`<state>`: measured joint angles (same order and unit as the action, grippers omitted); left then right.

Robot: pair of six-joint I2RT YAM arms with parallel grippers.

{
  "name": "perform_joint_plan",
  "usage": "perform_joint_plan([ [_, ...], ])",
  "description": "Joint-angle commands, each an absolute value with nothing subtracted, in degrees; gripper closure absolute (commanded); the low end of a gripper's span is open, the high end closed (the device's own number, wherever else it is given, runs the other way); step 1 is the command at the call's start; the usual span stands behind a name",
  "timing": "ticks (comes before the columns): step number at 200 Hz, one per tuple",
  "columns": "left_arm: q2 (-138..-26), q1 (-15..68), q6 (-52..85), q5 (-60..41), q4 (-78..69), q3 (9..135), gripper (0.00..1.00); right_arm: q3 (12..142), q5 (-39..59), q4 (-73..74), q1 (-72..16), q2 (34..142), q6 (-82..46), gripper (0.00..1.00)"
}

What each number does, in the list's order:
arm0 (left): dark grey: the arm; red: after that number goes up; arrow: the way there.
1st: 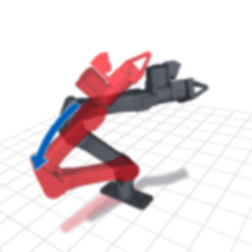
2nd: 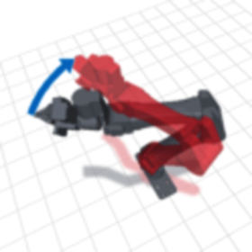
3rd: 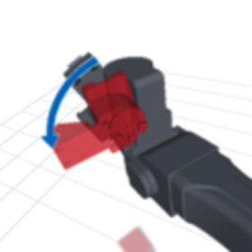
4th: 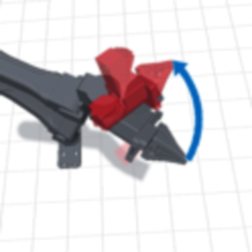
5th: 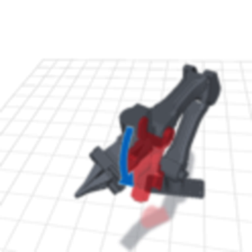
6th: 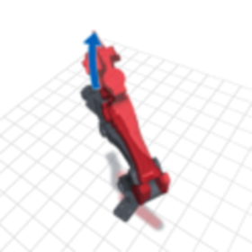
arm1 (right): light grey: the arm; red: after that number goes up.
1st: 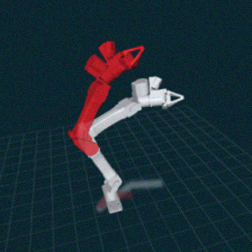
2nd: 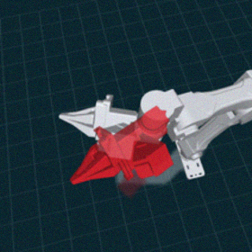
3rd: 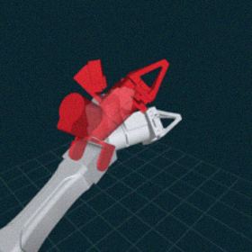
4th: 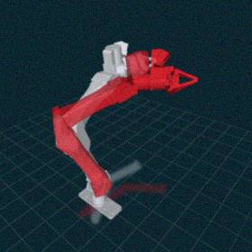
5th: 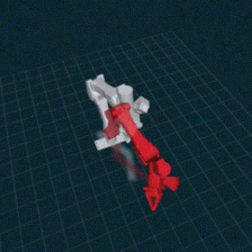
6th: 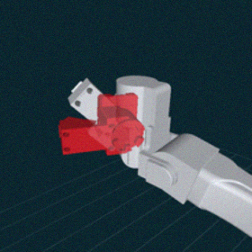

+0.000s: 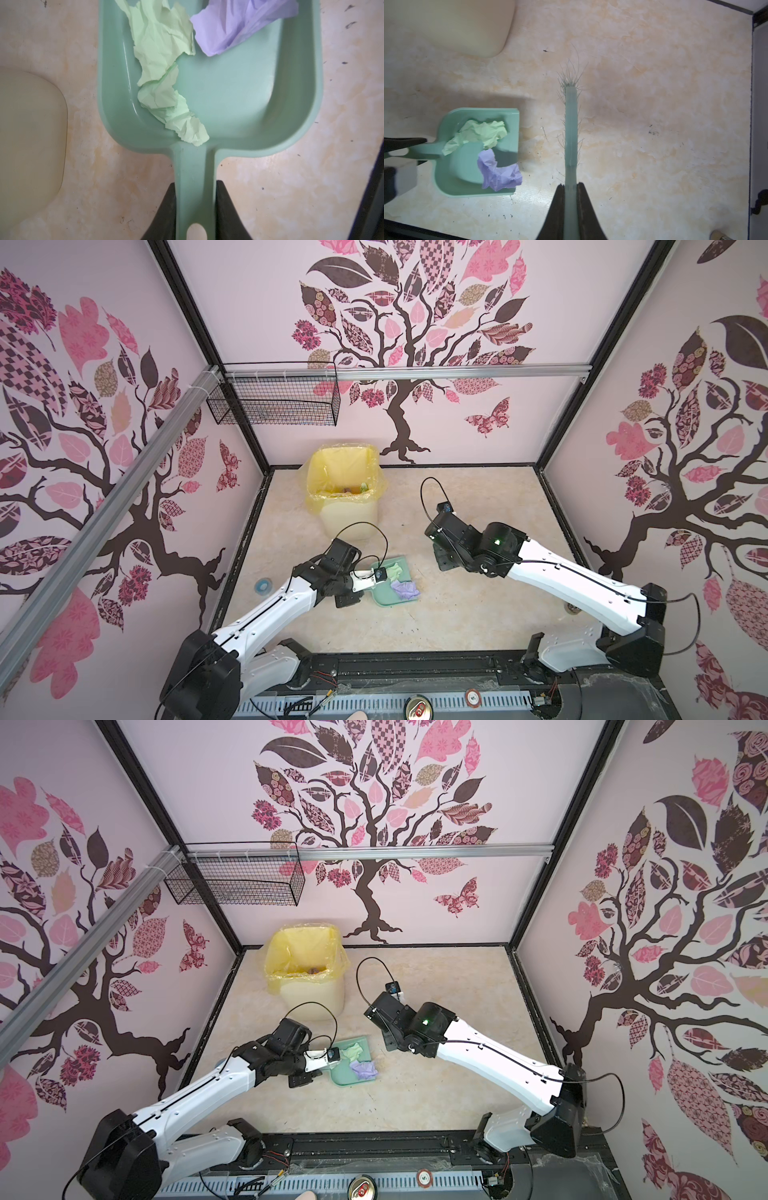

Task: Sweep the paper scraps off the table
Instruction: 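Lift the dustpan toward the yellow bin with the left gripper while the brush withdraws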

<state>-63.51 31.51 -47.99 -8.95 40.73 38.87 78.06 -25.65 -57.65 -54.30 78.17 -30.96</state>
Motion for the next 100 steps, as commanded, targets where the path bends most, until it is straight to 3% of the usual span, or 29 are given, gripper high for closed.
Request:
perform_joint_plan([
  [1,-61.0,31.6,-49.5,-11.3,48.8,44.4,1.0,76.3,-27.1,-58.4,-52.7,73.4,-32.4,1.0],
  [48,-56.5,30.1,-56.7,-10.5,63.9,54.2,1.0,71.0,-27.0,-57.2,-51.9,70.9,-32.7,1.0],
  [100,-58.6,22.5,-63.9,-13.7,79.0,68.2,1.0,67.5,-26.5,-54.8,-51.6,70.0,-32.3,1.0],
])
